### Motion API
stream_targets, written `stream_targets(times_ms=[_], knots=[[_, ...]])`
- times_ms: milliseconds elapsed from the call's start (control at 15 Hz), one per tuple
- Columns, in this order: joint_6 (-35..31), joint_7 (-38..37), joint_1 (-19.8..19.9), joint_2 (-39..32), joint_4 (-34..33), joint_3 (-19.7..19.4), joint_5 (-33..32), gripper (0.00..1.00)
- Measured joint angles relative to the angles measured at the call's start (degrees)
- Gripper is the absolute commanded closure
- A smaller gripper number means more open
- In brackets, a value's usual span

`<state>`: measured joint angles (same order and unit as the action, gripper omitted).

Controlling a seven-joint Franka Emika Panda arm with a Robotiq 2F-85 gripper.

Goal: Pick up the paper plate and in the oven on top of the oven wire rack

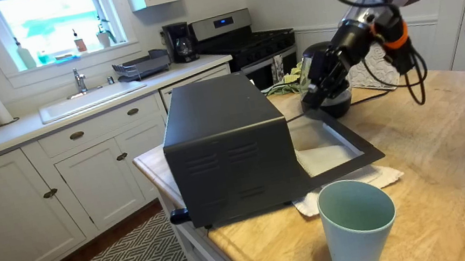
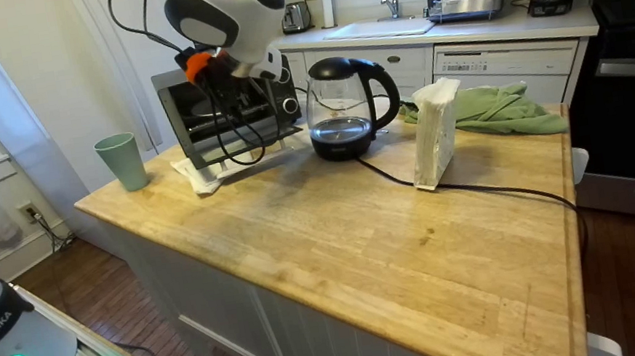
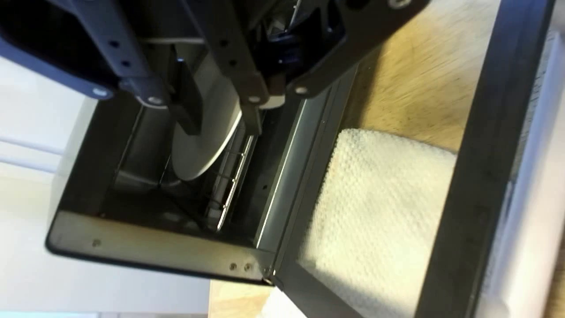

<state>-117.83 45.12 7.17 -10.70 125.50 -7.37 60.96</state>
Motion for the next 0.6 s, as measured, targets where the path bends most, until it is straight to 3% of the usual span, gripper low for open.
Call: stream_targets(times_ms=[400, 600], knots=[[0.3, -0.5, 1.5, 18.3, 6.4, -2.7, -21.8, 0.01], [2.2, 0.8, 2.2, 28.0, 8.1, -3.7, -29.8, 0.00]])
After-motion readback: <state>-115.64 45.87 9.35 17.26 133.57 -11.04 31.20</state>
